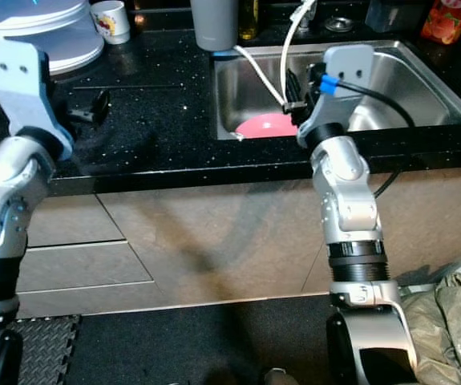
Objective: Kitchen organization
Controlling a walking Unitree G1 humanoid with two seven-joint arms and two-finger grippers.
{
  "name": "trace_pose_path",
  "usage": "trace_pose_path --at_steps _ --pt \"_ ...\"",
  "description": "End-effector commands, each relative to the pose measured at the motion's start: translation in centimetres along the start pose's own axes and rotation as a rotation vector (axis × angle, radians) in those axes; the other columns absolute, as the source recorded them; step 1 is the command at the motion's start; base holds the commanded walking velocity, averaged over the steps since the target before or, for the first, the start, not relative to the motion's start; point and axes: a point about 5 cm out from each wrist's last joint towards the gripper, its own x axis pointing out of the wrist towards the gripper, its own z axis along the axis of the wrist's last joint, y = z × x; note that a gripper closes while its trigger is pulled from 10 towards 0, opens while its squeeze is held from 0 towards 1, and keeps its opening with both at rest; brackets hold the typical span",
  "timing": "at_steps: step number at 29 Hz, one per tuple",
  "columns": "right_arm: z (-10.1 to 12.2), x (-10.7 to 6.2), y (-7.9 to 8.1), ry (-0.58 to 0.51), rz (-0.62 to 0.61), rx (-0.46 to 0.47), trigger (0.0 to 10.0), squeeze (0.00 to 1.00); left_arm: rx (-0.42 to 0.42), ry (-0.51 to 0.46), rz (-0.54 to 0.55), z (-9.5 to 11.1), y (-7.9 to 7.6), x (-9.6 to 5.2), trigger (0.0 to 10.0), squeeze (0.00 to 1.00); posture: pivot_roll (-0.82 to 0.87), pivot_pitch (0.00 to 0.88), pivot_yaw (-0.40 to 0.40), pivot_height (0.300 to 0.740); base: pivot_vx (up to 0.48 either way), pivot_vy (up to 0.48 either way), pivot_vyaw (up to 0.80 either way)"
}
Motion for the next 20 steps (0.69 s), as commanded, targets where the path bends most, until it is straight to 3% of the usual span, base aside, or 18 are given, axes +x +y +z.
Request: trace_pose_path --at_steps 1,7,20 --pt "-0.8 -0.2 0.2 0.034 -0.004 -0.009 10.0 0.0 0.013 0.0 0.024 -0.3 0.5 -0.2 10.0 0.0 0.02 0.127 0.011 0.74 0.0 0.0 0.0" --pt "-1.8 -0.4 1.3 0.068 0.065 -0.083 10.0 0.0 0.029 -0.009 -0.04 -0.9 -0.1 -0.7 10.0 0.0 0.02 0.127 0.01 0.74 0.0 0.0 0.0" --pt "-2.6 -0.8 1.8 0.099 0.069 -0.09 10.0 0.0 0.025 0.01 -0.057 -1.9 -0.6 -1.3 10.0 0.0 0.01 0.114 0.005 0.74 0.0 0.0 0.0"
